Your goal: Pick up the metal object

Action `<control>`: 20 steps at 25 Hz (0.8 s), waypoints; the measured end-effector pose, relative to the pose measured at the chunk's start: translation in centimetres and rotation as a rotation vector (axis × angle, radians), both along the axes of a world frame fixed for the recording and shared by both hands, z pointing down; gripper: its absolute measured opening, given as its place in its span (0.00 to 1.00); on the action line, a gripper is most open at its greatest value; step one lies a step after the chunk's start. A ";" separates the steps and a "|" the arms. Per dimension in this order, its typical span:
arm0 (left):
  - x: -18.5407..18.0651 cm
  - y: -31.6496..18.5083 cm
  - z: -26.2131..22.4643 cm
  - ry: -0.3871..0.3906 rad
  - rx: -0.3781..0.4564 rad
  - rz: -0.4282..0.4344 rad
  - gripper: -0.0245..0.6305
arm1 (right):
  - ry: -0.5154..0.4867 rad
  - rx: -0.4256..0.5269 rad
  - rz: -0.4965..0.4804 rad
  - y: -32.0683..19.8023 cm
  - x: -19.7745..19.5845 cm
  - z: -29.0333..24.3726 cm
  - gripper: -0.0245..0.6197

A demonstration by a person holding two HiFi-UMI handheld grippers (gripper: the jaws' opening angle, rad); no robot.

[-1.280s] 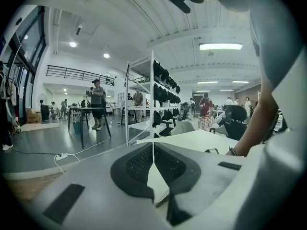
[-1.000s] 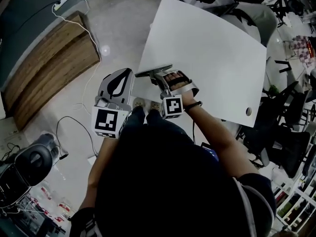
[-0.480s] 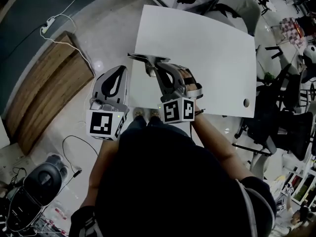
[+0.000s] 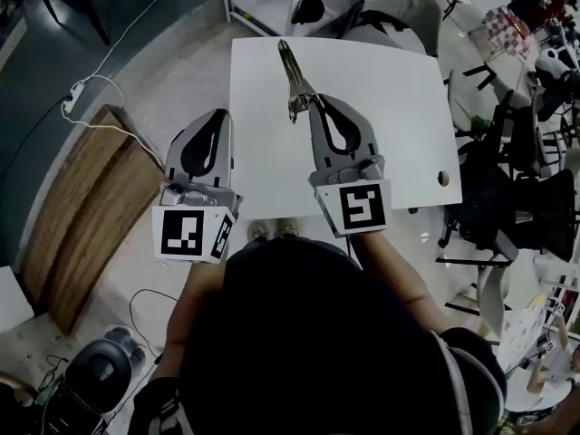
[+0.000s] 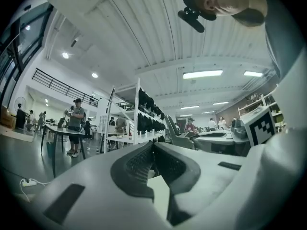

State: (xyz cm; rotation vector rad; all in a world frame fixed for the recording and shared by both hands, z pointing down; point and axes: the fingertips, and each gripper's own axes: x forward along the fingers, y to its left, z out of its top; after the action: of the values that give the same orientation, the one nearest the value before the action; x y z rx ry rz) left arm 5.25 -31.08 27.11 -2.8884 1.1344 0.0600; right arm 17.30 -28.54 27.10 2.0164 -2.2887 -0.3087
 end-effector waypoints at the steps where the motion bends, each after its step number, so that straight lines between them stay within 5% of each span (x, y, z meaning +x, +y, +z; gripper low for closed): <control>1: 0.3 -0.1 -0.6 0.007 0.006 0.004 0.08 | -0.046 0.005 0.016 0.2 0.6 -0.6 0.08; 10: 1.8 -0.2 -3.2 0.018 0.042 0.045 0.08 | -0.190 0.028 0.109 1.9 3.5 -3.3 0.08; 20: 2.0 0.4 -3.0 0.008 0.037 0.048 0.08 | -0.180 0.009 0.131 2.7 3.8 -2.8 0.08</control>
State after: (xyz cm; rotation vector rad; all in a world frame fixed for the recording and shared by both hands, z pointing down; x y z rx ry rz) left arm 7.27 -30.67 24.13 -2.8853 1.0533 0.0937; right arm 21.07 -25.84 24.33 2.2715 -2.2397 -0.1340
